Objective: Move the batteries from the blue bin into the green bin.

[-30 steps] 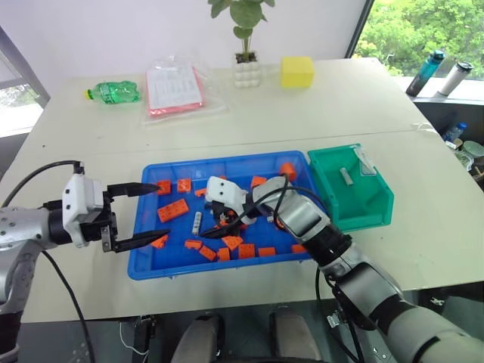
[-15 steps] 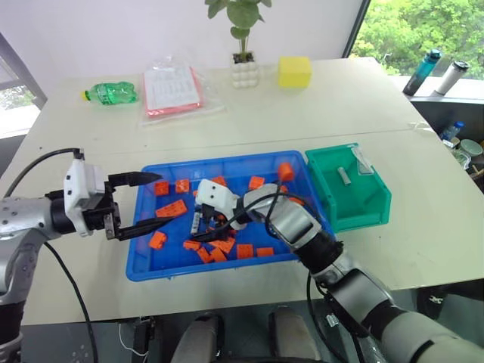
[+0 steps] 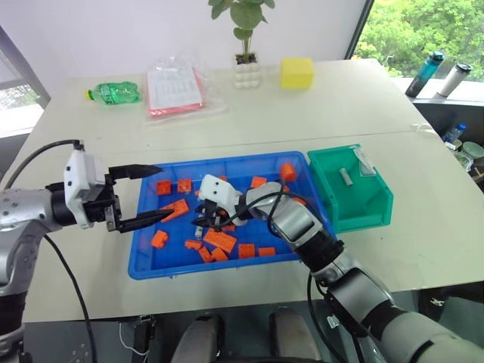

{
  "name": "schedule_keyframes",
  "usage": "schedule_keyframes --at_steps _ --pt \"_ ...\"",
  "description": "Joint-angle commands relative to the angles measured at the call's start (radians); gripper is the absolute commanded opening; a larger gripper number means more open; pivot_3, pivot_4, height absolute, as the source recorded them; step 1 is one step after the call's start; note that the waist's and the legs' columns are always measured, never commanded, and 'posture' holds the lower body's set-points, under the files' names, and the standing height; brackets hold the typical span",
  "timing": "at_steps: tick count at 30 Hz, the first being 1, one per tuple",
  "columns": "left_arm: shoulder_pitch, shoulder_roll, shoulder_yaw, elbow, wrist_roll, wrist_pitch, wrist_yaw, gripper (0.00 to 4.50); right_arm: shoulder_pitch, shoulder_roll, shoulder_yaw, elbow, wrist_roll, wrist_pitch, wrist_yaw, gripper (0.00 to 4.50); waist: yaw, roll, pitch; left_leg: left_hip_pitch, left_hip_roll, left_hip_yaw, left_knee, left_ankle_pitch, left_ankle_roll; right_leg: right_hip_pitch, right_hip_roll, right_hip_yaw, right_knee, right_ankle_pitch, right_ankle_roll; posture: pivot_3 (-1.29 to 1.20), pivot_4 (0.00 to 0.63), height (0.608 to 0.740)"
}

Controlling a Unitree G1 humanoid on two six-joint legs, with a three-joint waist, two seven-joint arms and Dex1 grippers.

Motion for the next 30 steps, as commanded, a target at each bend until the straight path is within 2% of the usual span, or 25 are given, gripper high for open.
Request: schedule_keyframes --at_steps 1,3,4,6,8,18,24,30 --pt "-0.016 -0.006 -0.003 0.009 0.002 -0.022 -0.003 4.50 -0.020 -0.017 -0.003 -0.019 0.003 0.031 0.010 1.39 0.000 0.000 0.000 0.000 0.000 0.000 0.000 0.000 0.000 0.000 0.000 0.000 0.000 0.000 0.000 0.00 0.150 0.726" --pt "-0.018 -0.009 -0.009 0.014 0.006 -0.030 -0.006 4.50 -0.017 -0.025 0.003 -0.031 0.003 0.041 0.020 1.39 0.000 0.000 0.000 0.000 0.000 0.000 0.000 0.000 0.000 0.000 0.000 0.000 0.000 0.000 0.000 0.00 0.150 0.726" --pt "-0.018 -0.011 -0.011 0.016 0.007 -0.033 -0.008 4.50 -0.014 -0.032 0.012 -0.039 0.000 0.047 0.027 1.61 0.000 0.000 0.000 0.000 0.000 0.000 0.000 0.000 0.000 0.000 0.000 0.000 0.000 0.000 0.000 0.00 0.150 0.726" --pt "-0.015 -0.013 -0.012 0.017 0.005 -0.036 -0.010 4.50 -0.005 -0.047 0.037 -0.060 -0.014 0.041 0.037 2.23 0.000 0.000 0.000 0.000 0.000 0.000 0.000 0.000 0.000 0.000 0.000 0.000 0.000 0.000 0.000 0.00 0.150 0.726" --pt "-0.008 -0.017 -0.012 0.015 0.003 -0.039 -0.010 4.50 0.004 -0.056 0.052 -0.083 -0.016 0.043 0.044 3.10 0.000 0.000 0.000 0.000 0.000 0.000 0.000 0.000 0.000 0.000 0.000 0.000 0.000 0.000 0.000 0.00 0.150 0.726" --pt "0.025 -0.019 -0.006 -0.001 0.007 -0.052 -0.013 4.50 -0.017 -0.072 0.052 -0.157 -0.013 0.073 0.035 3.10 0.001 0.000 0.000 0.000 0.000 0.000 0.000 0.000 0.000 0.000 0.000 0.000 0.000 0.000 0.000 0.00 0.150 0.726" --pt "0.058 -0.029 -0.003 -0.024 0.001 -0.059 -0.009 4.50 0.007 -0.129 0.083 -0.319 0.000 0.191 0.061 3.10 0.002 0.000 0.000 -0.001 0.000 0.000 0.000 0.000 0.000 0.000 0.000 0.000 0.000 0.000 0.000 0.00 0.150 0.726" --pt "0.048 -0.038 -0.021 -0.015 0.003 -0.059 -0.014 4.50 0.021 -0.137 0.099 -0.427 0.023 0.280 0.044 3.10 0.001 0.000 0.000 -0.002 0.000 0.000 -0.001 0.000 0.000 0.000 0.000 0.001 0.000 0.000 0.000 0.00 0.150 0.726"
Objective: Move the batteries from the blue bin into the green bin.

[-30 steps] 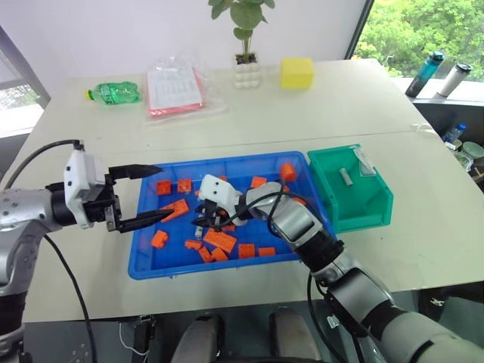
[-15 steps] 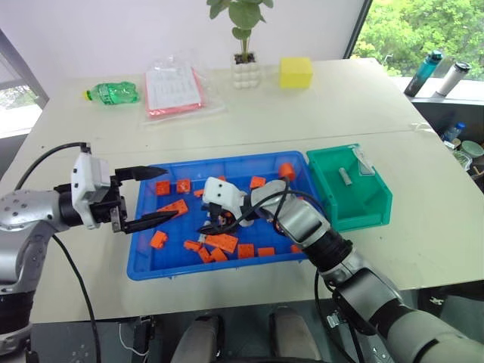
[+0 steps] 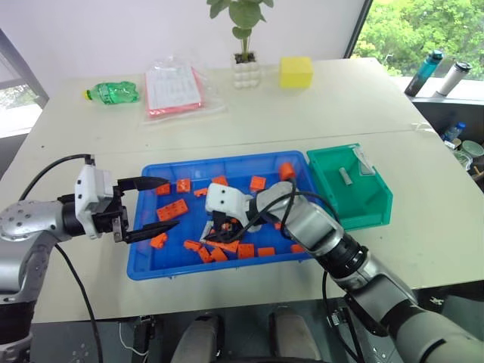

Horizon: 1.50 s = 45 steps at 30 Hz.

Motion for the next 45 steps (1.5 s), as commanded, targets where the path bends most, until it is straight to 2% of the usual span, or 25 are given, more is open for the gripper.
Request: schedule_keyframes --at_steps 1,7,15,30,34,38,42,45 --pt "-0.021 -0.002 -0.004 -0.013 -0.006 -0.015 -0.001 4.50 -0.008 0.010 -0.012 -0.078 0.026 0.038 -0.020 3.10 0.000 0.000 0.000 0.000 0.000 0.000 0.000 0.000 0.000 0.000 0.000 0.000 0.000 0.000 0.000 0.00 0.150 0.726" --pt "-0.046 -0.006 -0.023 0.004 -0.005 -0.015 -0.006 4.50 0.010 -0.002 0.013 -0.101 0.040 0.083 -0.044 3.10 0.020 0.000 0.000 0.000 0.000 0.001 0.001 0.000 0.000 -0.001 0.000 0.000 -0.001 0.000 0.000 0.00 0.150 0.726" --pt "-0.065 0.001 -0.022 -0.001 -0.020 0.008 -0.004 4.50 0.003 0.014 0.025 0.027 0.014 -0.015 -0.099 3.10 0.024 0.000 0.000 0.000 0.000 0.001 0.001 0.000 0.000 -0.001 0.000 0.000 -0.001 0.000 0.000 0.00 0.150 0.726" --pt "-0.110 0.009 -0.028 0.020 -0.016 0.018 -0.006 4.50 0.000 -0.001 0.030 0.096 -0.021 -0.126 -0.099 3.10 0.025 0.000 0.000 0.000 0.000 0.001 0.001 0.000 0.000 0.000 0.000 0.000 -0.001 0.000 0.000 0.00 0.150 0.726" --pt "-0.134 0.005 -0.035 0.034 -0.011 0.018 -0.007 4.50 0.002 0.013 0.026 0.110 -0.016 -0.142 -0.098 1.93 0.023 0.000 0.000 0.000 0.000 0.001 0.001 0.000 0.000 0.000 0.000 0.000 -0.001 0.000 0.000 0.00 0.150 0.726" --pt "-0.149 0.004 -0.042 0.050 -0.008 0.014 -0.010 4.50 -0.006 0.022 0.019 0.134 -0.021 -0.156 -0.104 0.07 0.023 0.000 0.000 0.000 0.000 0.001 0.001 0.000 0.000 0.000 0.000 0.000 -0.001 0.000 0.000 0.00 0.150 0.726" --pt "-0.145 0.003 -0.043 0.049 -0.011 0.014 -0.009 4.50 -0.017 0.020 -0.005 0.126 -0.009 -0.146 -0.100 0.05 0.024 0.000 0.000 0.000 0.000 0.001 0.001 0.000 0.000 0.000 0.000 0.000 -0.001 0.000 0.000 0.00 0.150 0.726" --pt "-0.129 0.002 -0.042 0.041 -0.016 0.019 -0.006 4.50 -0.033 0.019 -0.074 0.076 0.045 -0.069 -0.090 0.05 0.024 0.000 0.000 0.000 0.000 0.001 0.001 0.000 0.000 0.000 0.000 0.000 -0.001 0.000 0.000 0.00 0.150 0.726"
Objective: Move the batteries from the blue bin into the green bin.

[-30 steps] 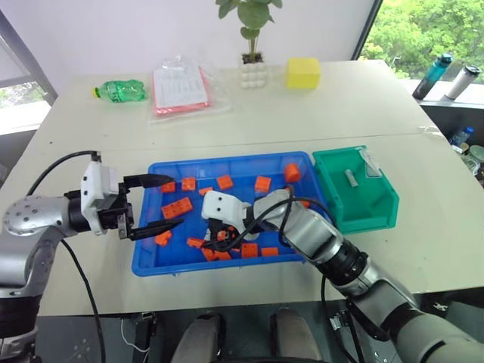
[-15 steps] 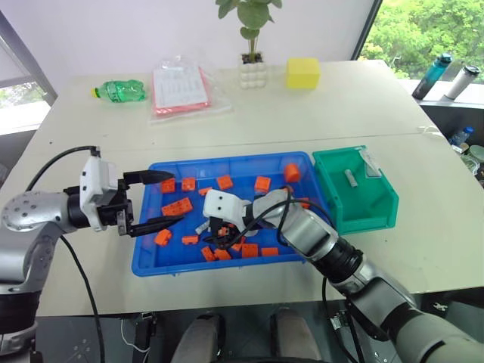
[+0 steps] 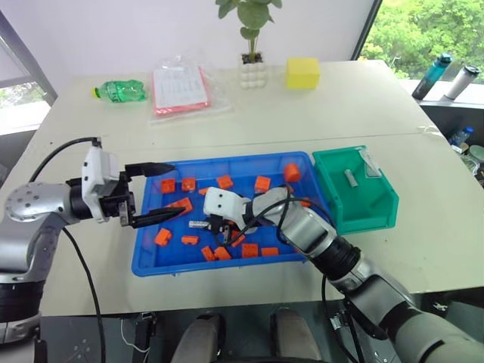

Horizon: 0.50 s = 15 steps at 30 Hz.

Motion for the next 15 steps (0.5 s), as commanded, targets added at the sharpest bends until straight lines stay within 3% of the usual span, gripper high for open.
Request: schedule_keyframes --at_steps 1,6,15 --pt "0.020 -0.001 0.019 -0.024 -0.014 0.001 0.003 4.50 -0.052 0.003 -0.137 -0.096 0.088 0.120 0.013 0.05 0.000 0.000 0.000 0.000 0.000 0.000 0.000 0.000 0.000 0.000 0.000 0.000 0.000 0.000 0.000 0.00 0.150 0.726" --pt "0.034 -0.023 -0.001 -0.021 0.002 -0.008 0.017 4.50 -0.152 -0.091 -0.490 -0.232 0.265 0.409 -0.006 0.05 0.004 0.001 0.001 -0.006 0.000 0.000 0.002 0.000 0.000 -0.002 0.000 0.000 0.000 0.000 0.000 0.00 0.150 0.726" --pt "-0.043 -0.045 -0.029 0.058 0.019 -0.031 -0.002 4.50 -0.024 -0.415 -0.713 -0.311 0.340 0.527 -0.039 0.05 0.024 0.001 0.001 -0.015 -0.001 -0.002 0.010 0.000 0.000 -0.006 0.000 -0.001 0.000 0.000 0.000 0.00 0.150 0.726"
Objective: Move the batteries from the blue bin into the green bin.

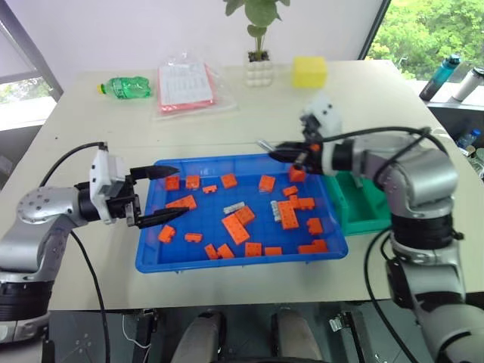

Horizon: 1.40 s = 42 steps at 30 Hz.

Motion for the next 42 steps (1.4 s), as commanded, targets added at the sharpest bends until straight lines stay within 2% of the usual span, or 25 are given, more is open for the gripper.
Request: schedule_keyframes --at_steps 1,7,14,15,18,19,20,25,28,35,42 --pt "-0.022 0.003 0.006 0.015 0.001 -0.019 -0.019 4.50 0.050 -0.119 -0.108 -0.045 0.017 -0.012 -0.011 0.05 0.003 0.000 0.000 0.000 0.000 0.000 0.000 0.000 0.000 0.000 0.000 0.000 0.000 0.000 0.000 0.00 0.150 0.726" --pt "-0.031 -0.002 -0.003 0.032 0.006 -0.028 -0.032 4.50 0.199 -0.276 -0.245 -0.042 0.044 -0.026 -0.020 0.05 0.004 0.000 0.000 0.000 0.000 0.002 0.000 0.000 0.000 0.000 0.000 0.000 0.000 0.000 0.000 0.00 0.150 0.726" --pt "-0.006 0.019 0.002 0.011 0.006 0.011 -0.025 4.50 0.343 -0.346 -0.335 -0.068 0.077 -0.032 -0.041 0.05 0.004 0.000 0.000 0.000 0.001 0.003 0.001 0.000 0.001 0.000 0.000 0.000 0.000 0.000 0.000 0.00 0.150 0.726" --pt "-0.005 0.022 0.003 0.009 0.006 0.014 -0.025 4.50 0.356 -0.349 -0.337 -0.072 0.080 -0.035 -0.046 1.09 0.004 0.000 0.000 0.000 0.001 0.003 0.001 0.000 0.001 0.001 0.000 0.000 0.000 0.000 0.000 0.00 0.150 0.726" --pt "-0.006 0.033 -0.002 0.003 0.015 0.022 -0.020 4.50 0.359 -0.364 -0.313 -0.073 0.085 -0.079 -0.049 2.41 0.004 0.000 0.000 0.000 0.001 0.003 0.001 0.000 0.001 0.001 0.000 0.000 0.000 0.000 0.000 0.00 0.150 0.726" --pt "-0.009 0.034 -0.003 0.000 0.017 0.025 -0.018 4.50 0.341 -0.364 -0.305 -0.069 0.090 -0.097 -0.048 3.00 0.004 0.000 0.000 0.000 0.001 0.003 0.001 0.000 0.001 0.001 0.000 0.000 0.000 0.000 0.000 0.00 0.150 0.726" --pt "-0.011 0.035 -0.003 -0.003 0.016 0.030 -0.015 4.50 0.314 -0.360 -0.298 -0.063 0.101 -0.105 -0.046 3.00 0.004 0.000 0.000 0.000 0.001 0.003 0.002 0.000 0.001 0.001 0.000 0.000 0.000 0.000 0.000 0.00 0.150 0.726" --pt "-0.024 0.046 0.003 -0.025 0.006 0.065 -0.006 4.50 0.084 -0.254 -0.138 -0.059 0.175 -0.161 0.000 3.00 -0.003 0.000 0.001 0.000 0.002 0.005 0.001 0.000 0.001 0.000 0.001 0.001 -0.001 0.000 0.000 0.00 0.150 0.726" --pt "-0.025 0.051 0.008 -0.042 -0.001 0.079 -0.006 4.50 -0.022 -0.128 0.090 0.011 0.102 -0.278 0.020 3.00 -0.008 0.000 0.001 0.001 0.003 0.004 0.001 0.000 0.001 0.000 0.001 0.001 -0.001 0.000 0.000 0.00 0.150 0.726" --pt "-0.017 0.054 0.025 -0.089 -0.010 0.105 0.019 4.50 -0.125 0.032 0.469 0.260 -0.128 -0.601 0.127 3.00 0.001 -0.001 0.001 -0.001 0.000 0.002 0.003 0.000 0.001 0.000 0.000 0.001 0.000 0.000 0.000 0.00 0.150 0.726" --pt "0.038 0.067 0.091 -0.155 -0.036 0.133 0.062 4.50 -0.198 0.124 0.558 0.521 -0.251 -0.810 0.215 3.00 -0.007 -0.001 0.001 -0.001 0.000 0.001 0.003 0.000 0.001 -0.001 0.000 0.000 0.001 0.000 0.000 0.00 0.150 0.726"
